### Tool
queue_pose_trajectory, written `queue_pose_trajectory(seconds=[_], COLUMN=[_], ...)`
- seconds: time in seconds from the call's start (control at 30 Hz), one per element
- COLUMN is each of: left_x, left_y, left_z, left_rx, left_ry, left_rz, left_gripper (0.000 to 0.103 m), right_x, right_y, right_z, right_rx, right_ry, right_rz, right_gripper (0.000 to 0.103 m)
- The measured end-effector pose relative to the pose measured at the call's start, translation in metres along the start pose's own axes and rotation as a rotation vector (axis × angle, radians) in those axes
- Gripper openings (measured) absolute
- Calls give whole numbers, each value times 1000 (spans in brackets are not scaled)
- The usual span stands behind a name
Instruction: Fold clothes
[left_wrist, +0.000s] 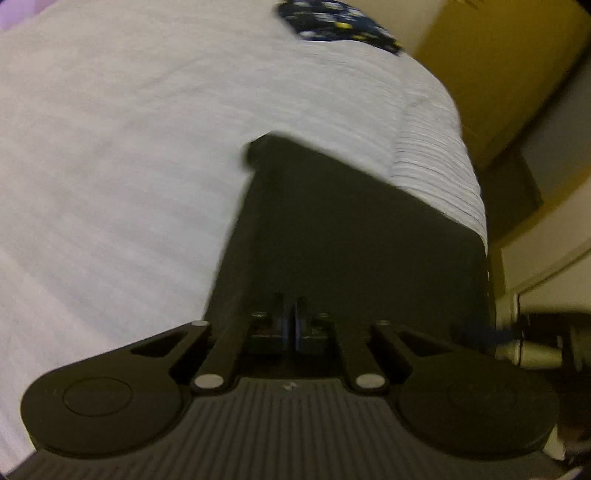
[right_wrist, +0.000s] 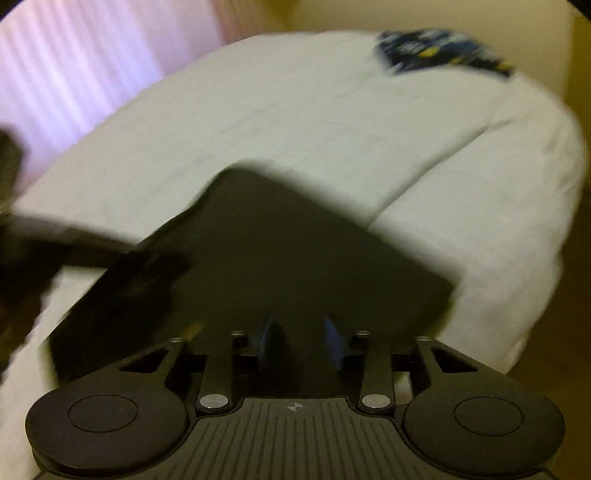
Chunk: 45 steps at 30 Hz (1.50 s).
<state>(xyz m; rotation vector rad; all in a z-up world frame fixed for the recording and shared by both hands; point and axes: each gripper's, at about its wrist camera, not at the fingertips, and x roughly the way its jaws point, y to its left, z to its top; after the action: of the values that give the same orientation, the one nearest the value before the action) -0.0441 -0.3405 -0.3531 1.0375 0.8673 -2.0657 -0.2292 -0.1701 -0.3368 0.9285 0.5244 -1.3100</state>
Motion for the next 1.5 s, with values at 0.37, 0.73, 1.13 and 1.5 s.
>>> queue_pose_trajectory(seconds=[0.37,0.73,1.13,1.5], left_x=[-36,-20,-148,-184], left_y=[-16,10,-30,-76], left_z=[15,-34,-33,-28], left_rx=[-19,-200,-483,-786], left_ry=[-160,-60,36,-56], left_rz=[-19,116,255,486], left_gripper=[2,3,13,28], right_x=[-31,14,-50,-47], right_y=[-1,22,24,58], right_z=[11,-11,87,152], right_rx=[91,106,-73,-375], right_ry=[-76,188,316,354], right_rz=[32,146,79,206], right_gripper=[31,31,32,32])
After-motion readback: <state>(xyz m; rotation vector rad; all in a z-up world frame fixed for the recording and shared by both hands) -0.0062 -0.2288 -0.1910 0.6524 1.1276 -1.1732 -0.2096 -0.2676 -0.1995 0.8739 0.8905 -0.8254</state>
